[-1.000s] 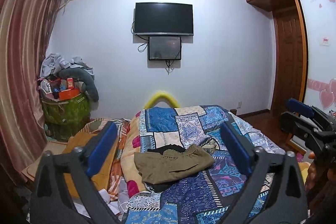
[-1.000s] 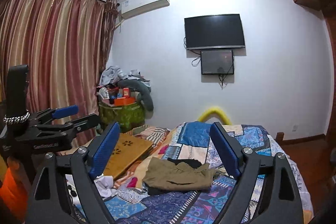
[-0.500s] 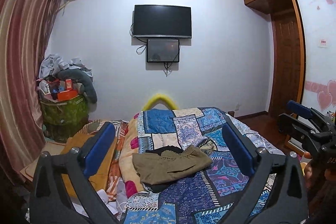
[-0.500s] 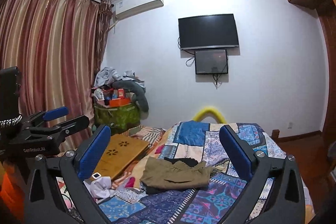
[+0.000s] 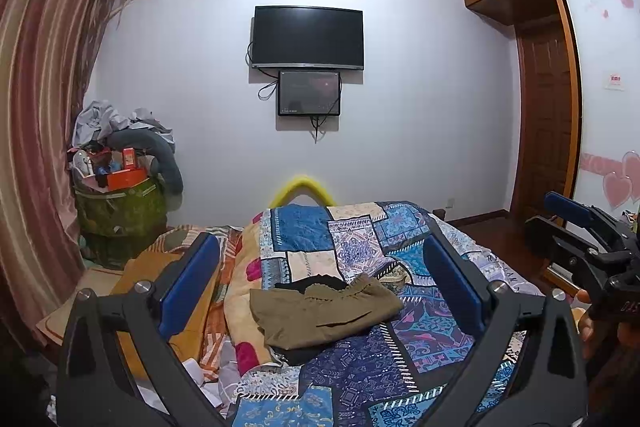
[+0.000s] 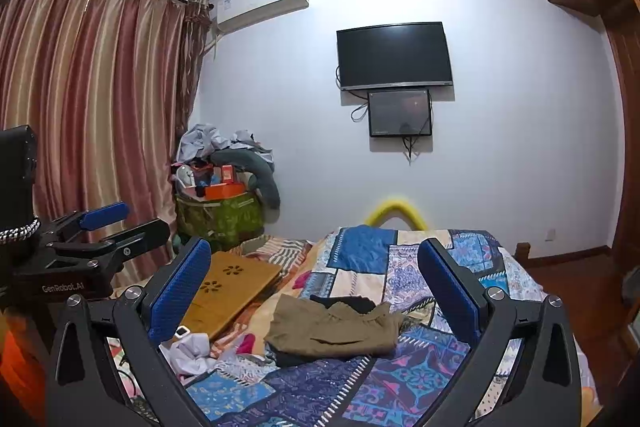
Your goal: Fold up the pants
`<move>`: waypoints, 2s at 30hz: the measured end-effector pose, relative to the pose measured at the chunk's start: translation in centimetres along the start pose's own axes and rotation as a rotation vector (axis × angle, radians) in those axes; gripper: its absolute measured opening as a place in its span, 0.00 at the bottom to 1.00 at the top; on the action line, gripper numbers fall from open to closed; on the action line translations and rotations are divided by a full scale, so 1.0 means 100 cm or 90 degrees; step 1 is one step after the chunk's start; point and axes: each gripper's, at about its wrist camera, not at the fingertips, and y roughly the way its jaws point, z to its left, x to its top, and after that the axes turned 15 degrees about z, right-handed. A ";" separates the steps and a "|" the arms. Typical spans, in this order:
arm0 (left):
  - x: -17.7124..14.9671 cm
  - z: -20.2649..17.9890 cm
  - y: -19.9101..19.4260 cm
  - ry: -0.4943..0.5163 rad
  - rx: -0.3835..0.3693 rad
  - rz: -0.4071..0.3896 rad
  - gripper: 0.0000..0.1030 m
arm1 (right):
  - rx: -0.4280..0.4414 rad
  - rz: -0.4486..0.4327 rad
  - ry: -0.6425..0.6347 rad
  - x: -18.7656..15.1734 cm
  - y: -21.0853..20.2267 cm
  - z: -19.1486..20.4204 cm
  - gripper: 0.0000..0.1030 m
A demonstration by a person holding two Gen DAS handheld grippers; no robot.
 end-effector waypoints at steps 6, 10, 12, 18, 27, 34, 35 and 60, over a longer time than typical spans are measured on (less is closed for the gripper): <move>-0.001 -0.001 0.003 0.005 -0.001 0.005 1.00 | -0.006 0.005 0.004 0.000 0.001 0.000 1.00; -0.002 -0.002 0.005 0.009 -0.005 0.008 1.00 | -0.009 0.007 0.006 0.001 0.000 -0.001 1.00; -0.002 -0.003 0.005 0.010 -0.009 0.009 1.00 | -0.010 0.007 0.007 0.001 -0.001 -0.001 1.00; -0.001 -0.002 0.006 0.010 -0.014 0.010 1.00 | -0.011 0.009 0.014 0.002 -0.001 -0.003 1.00; -0.002 0.002 0.006 0.008 -0.023 0.017 1.00 | -0.012 0.011 0.019 0.000 -0.001 -0.004 1.00; -0.002 0.002 0.008 0.008 -0.028 0.020 1.00 | -0.012 0.011 0.019 0.000 -0.001 -0.005 1.00; -0.002 0.002 0.008 0.009 -0.028 0.021 1.00 | -0.012 0.011 0.020 0.000 -0.001 -0.004 1.00; -0.004 0.001 0.014 0.022 -0.049 0.037 1.00 | -0.024 0.016 0.029 -0.003 0.002 -0.001 1.00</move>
